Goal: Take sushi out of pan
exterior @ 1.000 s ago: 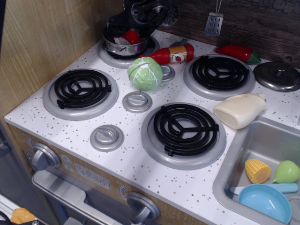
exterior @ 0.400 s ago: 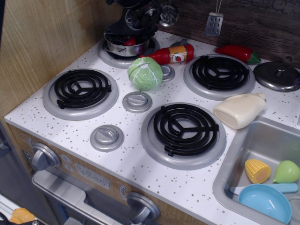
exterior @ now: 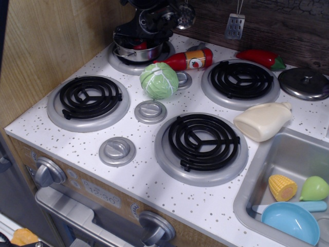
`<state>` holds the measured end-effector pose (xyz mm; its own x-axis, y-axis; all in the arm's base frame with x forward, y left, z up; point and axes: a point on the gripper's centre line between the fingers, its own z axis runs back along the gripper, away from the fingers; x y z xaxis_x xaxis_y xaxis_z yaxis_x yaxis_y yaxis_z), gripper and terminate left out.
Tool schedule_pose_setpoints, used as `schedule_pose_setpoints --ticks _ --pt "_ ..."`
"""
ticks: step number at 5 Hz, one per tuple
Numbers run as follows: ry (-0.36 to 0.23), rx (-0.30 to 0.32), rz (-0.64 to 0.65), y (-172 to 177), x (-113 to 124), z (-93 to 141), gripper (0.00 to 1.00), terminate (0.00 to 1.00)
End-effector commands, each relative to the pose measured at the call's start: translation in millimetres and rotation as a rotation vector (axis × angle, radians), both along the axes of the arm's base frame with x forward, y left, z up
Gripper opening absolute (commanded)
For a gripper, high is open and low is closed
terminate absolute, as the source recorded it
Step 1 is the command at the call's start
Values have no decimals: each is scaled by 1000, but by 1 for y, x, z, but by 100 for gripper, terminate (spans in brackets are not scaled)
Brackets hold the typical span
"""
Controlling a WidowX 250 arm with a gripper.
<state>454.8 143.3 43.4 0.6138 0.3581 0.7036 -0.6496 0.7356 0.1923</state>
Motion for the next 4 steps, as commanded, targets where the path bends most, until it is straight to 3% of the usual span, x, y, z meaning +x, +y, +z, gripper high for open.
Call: schedule_pose_setpoints --ticks 1,2,3,4 --pt "-86 93 -15 -7 3 70 0 0" --pt "-90 110 52 -8 -20 81 0 0" --pt "-61 22 164 -19 -47 80 0 0" --pt "-89 -79 260 -32 -74 61 0 0"
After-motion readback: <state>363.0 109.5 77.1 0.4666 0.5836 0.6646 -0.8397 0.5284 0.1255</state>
